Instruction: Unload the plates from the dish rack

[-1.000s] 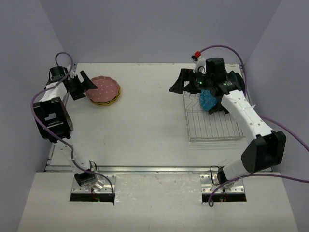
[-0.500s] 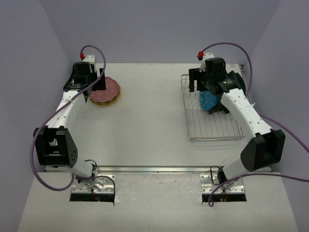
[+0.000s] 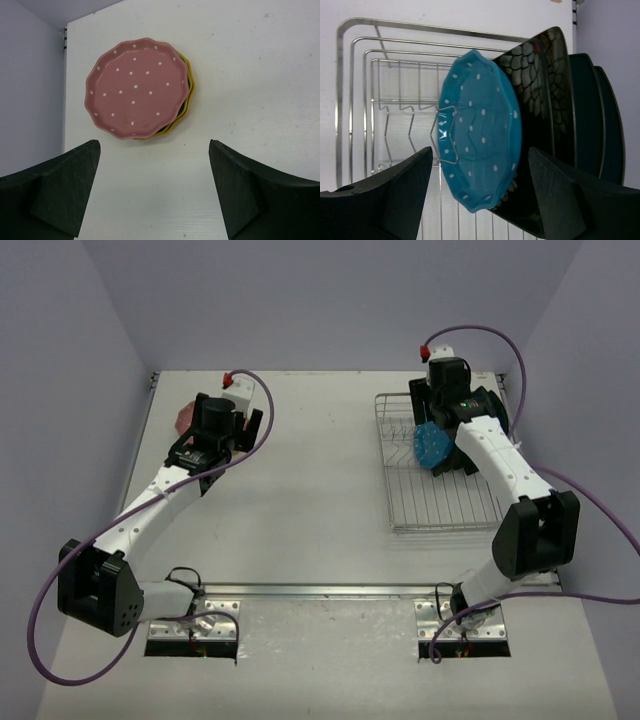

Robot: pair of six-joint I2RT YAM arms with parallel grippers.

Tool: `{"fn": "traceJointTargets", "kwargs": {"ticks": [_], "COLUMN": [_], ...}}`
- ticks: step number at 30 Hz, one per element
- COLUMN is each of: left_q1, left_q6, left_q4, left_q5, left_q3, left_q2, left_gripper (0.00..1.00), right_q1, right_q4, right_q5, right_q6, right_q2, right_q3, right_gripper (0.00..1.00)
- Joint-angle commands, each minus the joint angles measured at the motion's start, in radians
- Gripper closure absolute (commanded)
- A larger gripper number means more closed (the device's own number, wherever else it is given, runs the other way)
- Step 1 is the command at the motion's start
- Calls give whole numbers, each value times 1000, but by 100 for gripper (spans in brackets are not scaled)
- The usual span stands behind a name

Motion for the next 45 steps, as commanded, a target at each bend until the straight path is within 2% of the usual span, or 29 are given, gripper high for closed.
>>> {"fn": "traceJointTargets", "kwargs": {"ticks": [1,16,19,22,28,31,45], "left_q1": [-10,-27,-29,-32,-33,-33,-33], "left_q6": [17,15,11,12,4,-6,7], "left_q4": [64,65,65,67,74,76,83], "left_q5": [-48,-56,-57,-61,-63,-58,-50], "left_q3": [-8,15,14,14,5,5,31], "left_q2": [-29,-26,-26,-26,-32,-30,-41], "left_gripper": [12,11,11,11,10,9,7], "right_q1": [-25,-67,-68,-68,-67,-67,1], "right_q4": [58,29,-17,-35,-83,-104,-49], "right_q5": [50,-59,-134,-192,-223,-246,-168], "right_q6": [-16,33,70,108,131,133,38], "right_q2": [22,158,173,158,100,64,-86], "right_q3": [15,14,22,33,85,105,230], "right_gripper": [22,32,43,65,84,98,100]}}
